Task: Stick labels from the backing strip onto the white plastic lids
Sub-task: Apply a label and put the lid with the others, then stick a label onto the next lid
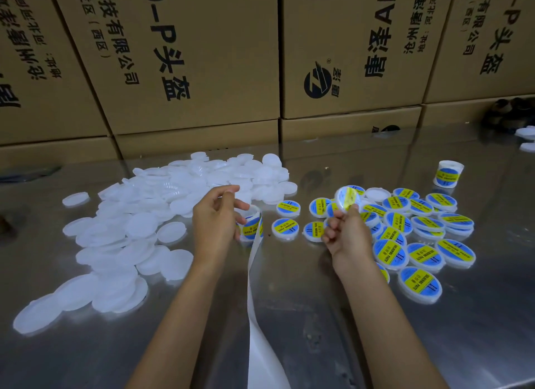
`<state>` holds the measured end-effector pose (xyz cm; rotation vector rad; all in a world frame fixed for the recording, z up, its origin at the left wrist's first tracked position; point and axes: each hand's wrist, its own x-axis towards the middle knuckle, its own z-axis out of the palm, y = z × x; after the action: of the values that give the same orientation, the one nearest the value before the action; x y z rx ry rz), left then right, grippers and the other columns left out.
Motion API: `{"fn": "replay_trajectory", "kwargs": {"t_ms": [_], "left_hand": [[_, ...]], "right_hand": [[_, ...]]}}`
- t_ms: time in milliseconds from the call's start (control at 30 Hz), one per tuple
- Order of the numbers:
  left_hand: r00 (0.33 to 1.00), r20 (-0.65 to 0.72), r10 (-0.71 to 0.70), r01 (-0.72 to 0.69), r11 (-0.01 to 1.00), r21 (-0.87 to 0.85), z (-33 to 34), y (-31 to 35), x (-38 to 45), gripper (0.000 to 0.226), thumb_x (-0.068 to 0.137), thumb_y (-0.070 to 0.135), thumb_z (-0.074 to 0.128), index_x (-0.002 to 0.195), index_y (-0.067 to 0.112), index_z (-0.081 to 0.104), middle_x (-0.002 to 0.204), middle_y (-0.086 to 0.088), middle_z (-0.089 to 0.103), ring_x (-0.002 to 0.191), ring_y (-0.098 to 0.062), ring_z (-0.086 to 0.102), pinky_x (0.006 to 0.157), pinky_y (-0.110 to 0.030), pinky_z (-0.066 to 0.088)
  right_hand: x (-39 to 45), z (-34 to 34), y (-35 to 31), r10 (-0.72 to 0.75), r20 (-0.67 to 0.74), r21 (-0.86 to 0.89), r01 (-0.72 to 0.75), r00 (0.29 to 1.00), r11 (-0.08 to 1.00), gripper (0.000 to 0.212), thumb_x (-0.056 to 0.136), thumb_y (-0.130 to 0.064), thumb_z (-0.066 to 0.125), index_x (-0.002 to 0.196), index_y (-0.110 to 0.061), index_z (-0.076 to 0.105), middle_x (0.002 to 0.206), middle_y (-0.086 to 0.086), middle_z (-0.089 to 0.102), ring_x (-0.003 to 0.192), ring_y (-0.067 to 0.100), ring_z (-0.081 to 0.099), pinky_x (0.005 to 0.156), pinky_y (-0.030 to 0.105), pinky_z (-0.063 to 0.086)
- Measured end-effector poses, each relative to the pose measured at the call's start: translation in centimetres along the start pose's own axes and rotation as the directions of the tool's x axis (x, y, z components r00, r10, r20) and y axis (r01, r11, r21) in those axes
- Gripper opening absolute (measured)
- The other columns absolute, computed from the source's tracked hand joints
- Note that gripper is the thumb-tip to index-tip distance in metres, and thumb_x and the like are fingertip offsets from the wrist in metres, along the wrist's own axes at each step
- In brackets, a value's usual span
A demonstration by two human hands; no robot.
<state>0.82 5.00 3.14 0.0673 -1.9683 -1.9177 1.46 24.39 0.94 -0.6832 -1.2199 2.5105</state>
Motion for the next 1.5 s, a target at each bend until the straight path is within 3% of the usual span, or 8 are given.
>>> {"fn": "replay_trajectory", "kwargs": {"t_ms": [333, 533, 667, 800, 1067, 1167, 1300, 1500], "left_hand": [[0.996, -0.056, -0.074, 0.081, 0.988, 0.135, -0.5, -1.5, 0.9, 0.03, 0.101, 0.006, 0.043, 0.1, 0.02, 0.069, 0.082, -0.002, 0.072, 0.06, -0.015, 0.059, 0.042, -0.024, 0.04], [0.992, -0.094, -0.083, 0.103, 0.97, 0.222, -1.0, -1.3, 1.3, 0.03, 0.098, 0.003, 0.043, 0.109, 0.014, 0.069, 0.091, -0.007, 0.073, 0.086, -0.026, 0.066, 0.064, -0.033, 0.051], [0.982, -0.184, 0.044, 0.07, 0.818, 0.571, -3.5, -1.4, 2.0, 0.028, 0.093, 0.009, 0.051, 0.113, 0.015, 0.07, 0.111, -0.009, 0.072, 0.107, -0.031, 0.061, 0.089, -0.037, 0.048], [0.983, -0.163, 0.088, 0.093, 0.527, 0.845, -6.2, -2.7, 2.4, 0.02, 0.09, 0.008, 0.055, 0.102, -0.003, 0.066, 0.11, -0.024, 0.063, 0.112, -0.04, 0.047, 0.089, -0.042, 0.039], [0.985, -0.162, 0.057, 0.11, 0.513, 0.851, -6.5, -3.9, 2.9, 0.019, 0.091, 0.002, 0.052, 0.083, -0.005, 0.067, 0.089, -0.023, 0.065, 0.096, -0.039, 0.057, 0.076, -0.042, 0.046], [0.989, -0.128, 0.076, 0.044, 0.669, 0.742, -5.8, -3.3, 2.9, 0.012, 0.095, 0.007, 0.053, 0.095, 0.005, 0.065, 0.092, -0.007, 0.064, 0.092, -0.026, 0.057, 0.076, -0.033, 0.043], [0.988, -0.144, -0.057, 0.096, 0.955, 0.281, -4.3, -1.2, 2.8, 0.012, 0.1, 0.013, 0.049, 0.1, 0.014, 0.06, 0.094, -0.001, 0.067, 0.09, -0.026, 0.064, 0.075, -0.029, 0.047], [0.933, 0.218, -0.286, 0.35, 0.862, -0.366, -3.9, 0.4, 2.1, 0.025, 0.101, 0.008, 0.052, 0.121, -0.001, 0.064, 0.119, -0.013, 0.072, 0.103, -0.028, 0.073, 0.075, -0.033, 0.062]], "right_hand": [[0.2, -1.1, -0.6, 0.049, 0.022, 0.162, -0.052, 0.999, 0.986, 0.023, 0.104, -0.027, 0.041, 0.114, -0.011, 0.055, 0.073, -0.001, 0.052, 0.057, 0.012, 0.037, 0.055, 0.022, 0.035], [-1.3, 0.7, 0.0, -0.051, 0.14, -0.118, 0.068, 0.989, 0.991, 0.02, 0.097, -0.018, 0.049, 0.088, -0.012, 0.066, 0.053, -0.002, 0.052, 0.043, 0.011, 0.035, 0.044, 0.022, 0.034], [-2.7, 2.1, 1.8, -0.056, 0.278, -0.359, 0.158, 0.959, 0.92, 0.022, 0.095, -0.019, 0.052, 0.082, -0.011, 0.068, 0.053, 0.001, 0.052, 0.04, 0.012, 0.038, 0.042, 0.022, 0.032], [-3.5, 2.8, 3.8, -0.127, 0.4, -0.52, 0.338, 0.908, 0.785, 0.022, 0.095, -0.015, 0.053, 0.081, -0.005, 0.068, 0.05, -0.001, 0.052, 0.038, 0.007, 0.04, 0.04, 0.019, 0.032], [-3.1, 2.8, 5.1, -0.182, 0.457, -0.574, 0.446, 0.87, 0.687, 0.015, 0.091, -0.018, 0.06, 0.079, -0.013, 0.066, 0.056, -0.003, 0.057, 0.047, 0.006, 0.047, 0.055, 0.028, 0.039], [-2.8, 2.7, 5.4, -0.297, 0.473, -0.578, 0.547, 0.829, 0.606, 0.009, 0.09, -0.015, 0.061, 0.084, -0.021, 0.063, 0.069, -0.009, 0.061, 0.057, 0.002, 0.052, 0.061, 0.02, 0.044], [-2.7, 2.9, 5.9, -0.386, 0.505, -0.523, 0.629, 0.772, 0.575, 0.017, 0.092, -0.01, 0.059, 0.096, -0.026, 0.057, 0.085, -0.014, 0.062, 0.071, -0.006, 0.055, 0.065, 0.008, 0.043], [-2.3, 3.5, 6.7, -0.352, 0.528, -0.496, 0.617, 0.773, 0.611, 0.027, 0.094, -0.011, 0.057, 0.119, -0.023, 0.053, 0.11, -0.012, 0.059, 0.101, 0.009, 0.06, 0.084, 0.022, 0.048]]}}
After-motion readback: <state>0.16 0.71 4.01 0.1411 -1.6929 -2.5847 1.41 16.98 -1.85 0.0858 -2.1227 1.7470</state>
